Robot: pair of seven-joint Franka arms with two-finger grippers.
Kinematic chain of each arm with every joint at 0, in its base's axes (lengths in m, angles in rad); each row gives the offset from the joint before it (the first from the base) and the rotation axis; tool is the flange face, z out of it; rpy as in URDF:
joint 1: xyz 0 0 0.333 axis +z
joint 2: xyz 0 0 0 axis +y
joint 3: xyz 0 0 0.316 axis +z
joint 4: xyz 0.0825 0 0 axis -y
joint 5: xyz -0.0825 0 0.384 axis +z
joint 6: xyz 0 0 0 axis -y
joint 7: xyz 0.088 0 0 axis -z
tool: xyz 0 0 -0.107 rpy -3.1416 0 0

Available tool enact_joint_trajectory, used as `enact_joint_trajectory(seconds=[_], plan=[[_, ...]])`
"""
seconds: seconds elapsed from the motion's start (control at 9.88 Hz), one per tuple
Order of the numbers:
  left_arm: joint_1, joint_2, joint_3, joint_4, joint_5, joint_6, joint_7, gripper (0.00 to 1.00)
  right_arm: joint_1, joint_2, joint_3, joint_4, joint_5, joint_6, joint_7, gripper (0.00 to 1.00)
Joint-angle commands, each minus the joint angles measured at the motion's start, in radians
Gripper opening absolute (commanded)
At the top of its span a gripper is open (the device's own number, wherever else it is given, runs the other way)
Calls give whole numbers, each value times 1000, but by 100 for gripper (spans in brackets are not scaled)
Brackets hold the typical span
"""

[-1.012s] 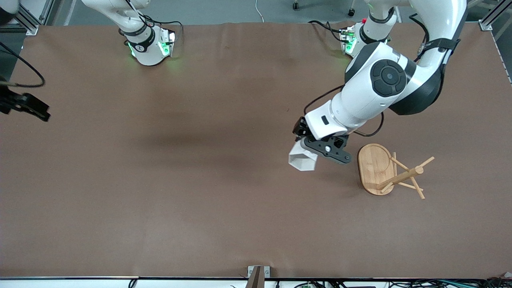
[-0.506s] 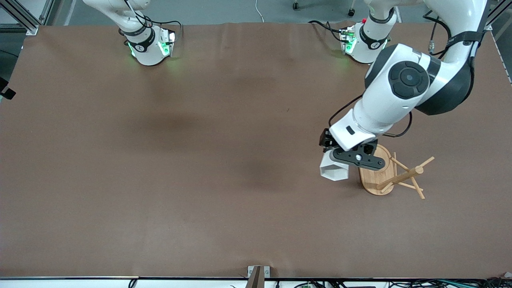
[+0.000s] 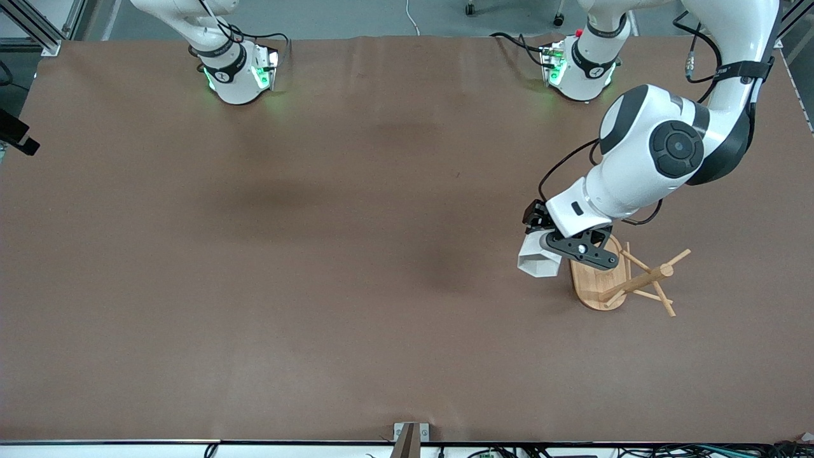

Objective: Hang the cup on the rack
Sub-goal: 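Carry the cup with the left gripper over the wooden rack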

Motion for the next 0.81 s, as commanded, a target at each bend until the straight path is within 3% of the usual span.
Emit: enact_joint_trajectory(seconds=[0.0,0.71], plan=[[38,-27,4,-62,-22,18,47,1,4,4,-8,15,6,-14,-39,100],[102,-102,7,-175,-67,11,51,1,2,4,-8,15,7,-15,-40,100]])
